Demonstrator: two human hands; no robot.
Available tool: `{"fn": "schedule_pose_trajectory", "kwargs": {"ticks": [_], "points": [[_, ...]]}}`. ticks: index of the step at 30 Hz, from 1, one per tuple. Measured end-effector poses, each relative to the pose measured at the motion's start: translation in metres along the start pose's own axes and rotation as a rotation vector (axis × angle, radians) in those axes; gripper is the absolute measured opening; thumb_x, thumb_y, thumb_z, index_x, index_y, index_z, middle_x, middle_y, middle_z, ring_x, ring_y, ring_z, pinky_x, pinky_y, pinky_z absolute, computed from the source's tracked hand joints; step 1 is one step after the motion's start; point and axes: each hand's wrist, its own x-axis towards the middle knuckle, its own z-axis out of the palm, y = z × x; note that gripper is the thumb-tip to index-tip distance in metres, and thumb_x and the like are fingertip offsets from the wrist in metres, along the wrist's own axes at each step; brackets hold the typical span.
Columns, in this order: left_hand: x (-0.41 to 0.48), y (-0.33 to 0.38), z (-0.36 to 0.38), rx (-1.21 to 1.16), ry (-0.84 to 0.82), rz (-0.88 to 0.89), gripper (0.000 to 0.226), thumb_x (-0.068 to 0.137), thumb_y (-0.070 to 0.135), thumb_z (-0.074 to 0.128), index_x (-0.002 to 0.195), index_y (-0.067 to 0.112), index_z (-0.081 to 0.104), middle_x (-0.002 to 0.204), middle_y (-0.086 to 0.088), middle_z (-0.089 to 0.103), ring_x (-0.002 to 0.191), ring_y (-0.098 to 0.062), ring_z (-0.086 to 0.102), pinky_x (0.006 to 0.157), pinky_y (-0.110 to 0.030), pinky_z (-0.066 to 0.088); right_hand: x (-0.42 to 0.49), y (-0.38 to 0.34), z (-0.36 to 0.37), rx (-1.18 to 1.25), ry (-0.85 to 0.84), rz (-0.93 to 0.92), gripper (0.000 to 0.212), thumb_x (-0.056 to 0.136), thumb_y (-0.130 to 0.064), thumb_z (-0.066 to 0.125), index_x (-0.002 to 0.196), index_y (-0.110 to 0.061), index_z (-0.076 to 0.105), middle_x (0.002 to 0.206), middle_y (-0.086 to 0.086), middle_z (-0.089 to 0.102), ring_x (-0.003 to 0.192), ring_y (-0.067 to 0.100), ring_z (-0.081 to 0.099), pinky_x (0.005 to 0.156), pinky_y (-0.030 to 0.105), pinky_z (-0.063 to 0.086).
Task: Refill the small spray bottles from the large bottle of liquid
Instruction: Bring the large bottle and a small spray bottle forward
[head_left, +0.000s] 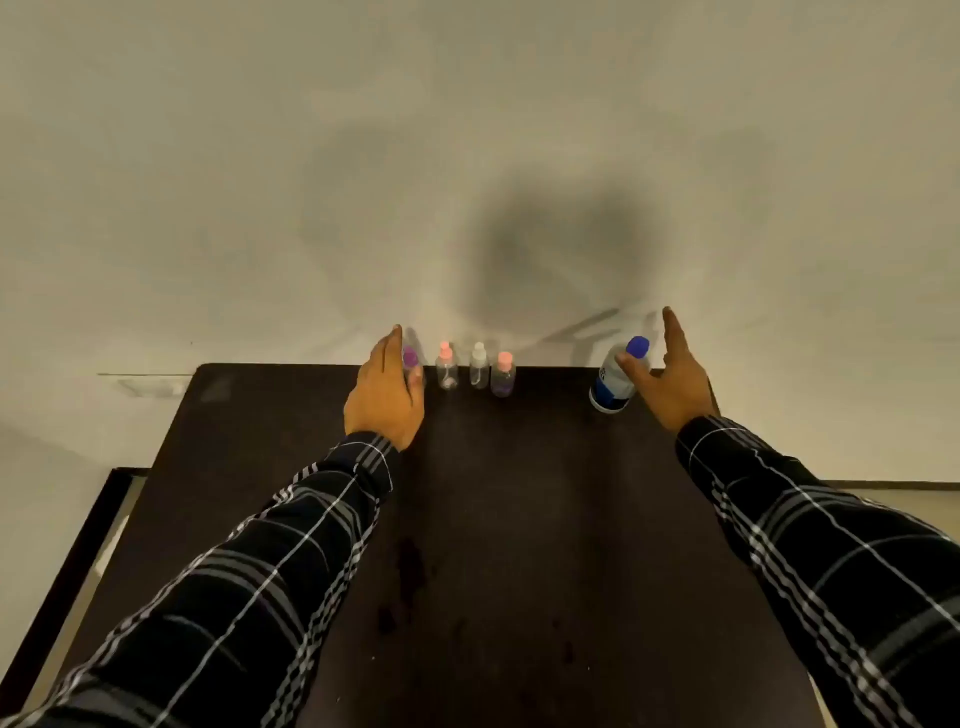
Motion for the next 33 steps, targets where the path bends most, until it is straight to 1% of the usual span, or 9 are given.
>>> {"fn": "schedule_pose_trajectory", "kwargs": {"ticks": [4,7,11,14,18,21,25,29,33], "points": [[0.022,-0.008,0.012,-0.132,-0.046,-0.203,0.061,0.103,0.029,0.053,0.157,0.012,0.031,0.159,-0.012,0.039,0.142,-0.033,0.044,0.113,-0.045,0.042,0.007,0.003,0.01,0.09,-0.028,0.1,0.098,0.087,-0.037,0.075,0.159,-0.032,0.009,0.155,0.01,0.041,0.136,0.033,0.047,0.109,0.044,0.041],[0.033,-0.013,0.02,-0.225,-0.112,-0.307,0.06,0.101,0.033,0.058,0.153,0.01,0.039,0.155,-0.014,0.044,0.139,-0.032,0.047,0.115,-0.042,0.04,0.01,0.009,0.019,0.096,-0.014,0.144,0.098,0.085,-0.029,0.078,0.159,-0.025,0.013,0.152,0.007,0.045,0.134,0.031,0.049,0.108,0.042,0.041],[0.045,-0.013,0.023,-0.262,-0.139,-0.306,0.049,0.101,0.043,0.057,0.14,0.013,0.054,0.139,-0.011,0.061,0.122,-0.031,0.062,0.106,-0.044,0.051,0.02,0.012,0.021,0.074,0.01,0.165,0.094,0.085,-0.024,0.078,0.157,-0.02,0.019,0.153,0.007,0.045,0.135,0.03,0.047,0.111,0.041,0.039],[0.049,-0.012,0.027,-0.263,-0.144,-0.301,0.037,0.099,0.03,0.062,0.132,0.015,0.059,0.128,-0.01,0.067,0.113,-0.029,0.065,0.099,-0.04,0.053,0.026,0.015,0.024,0.03,0.017,0.185,0.086,0.086,-0.025,0.078,0.154,-0.018,0.027,0.147,0.01,0.049,0.129,0.031,0.052,0.105,0.037,0.044],[0.054,-0.012,0.034,-0.25,-0.135,-0.296,0.039,0.095,0.019,0.067,0.133,0.013,0.059,0.128,-0.01,0.066,0.115,-0.029,0.064,0.099,-0.036,0.05,0.032,0.021,0.029,-0.012,0.01,0.201,0.069,0.086,-0.022,0.077,0.144,-0.014,0.04,0.134,0.012,0.056,0.119,0.031,0.057,0.093,0.031,0.046],[0.061,-0.014,0.037,-0.232,-0.129,-0.311,0.041,0.094,0.018,0.068,0.133,0.012,0.059,0.129,-0.011,0.066,0.116,-0.032,0.064,0.102,-0.04,0.052,0.037,0.022,0.031,-0.01,0.006,0.22,0.069,0.085,-0.021,0.077,0.143,-0.014,0.04,0.134,0.012,0.056,0.119,0.031,0.056,0.093,0.032,0.046],[0.065,-0.014,0.042,-0.197,-0.09,-0.371,0.033,0.094,0.018,0.067,0.127,0.014,0.061,0.124,-0.011,0.068,0.113,-0.033,0.064,0.098,-0.041,0.053,0.038,0.025,0.033,-0.018,0.014,0.216,0.07,0.085,-0.022,0.078,0.142,-0.015,0.039,0.133,0.013,0.056,0.115,0.03,0.056,0.09,0.03,0.046],[0.064,-0.014,0.042,-0.208,-0.052,-0.43,0.017,0.094,0.013,0.067,0.108,0.022,0.064,0.116,-0.005,0.069,0.101,-0.023,0.064,0.085,-0.03,0.049,0.031,0.028,0.032,-0.05,0.003,0.165,0.07,0.084,-0.024,0.078,0.142,-0.017,0.039,0.132,0.012,0.056,0.108,0.026,0.056,0.088,0.03,0.046],[0.053,-0.017,0.04,-0.188,-0.045,-0.379,0.016,0.094,0.015,0.068,0.109,0.02,0.067,0.107,0.0,0.067,0.088,-0.013,0.055,0.078,-0.025,0.044,0.017,0.025,0.034,-0.057,-0.057,0.113,0.07,0.084,-0.023,0.079,0.142,-0.016,0.039,0.133,0.011,0.056,0.105,0.021,0.054,0.087,0.028,0.045]]}}
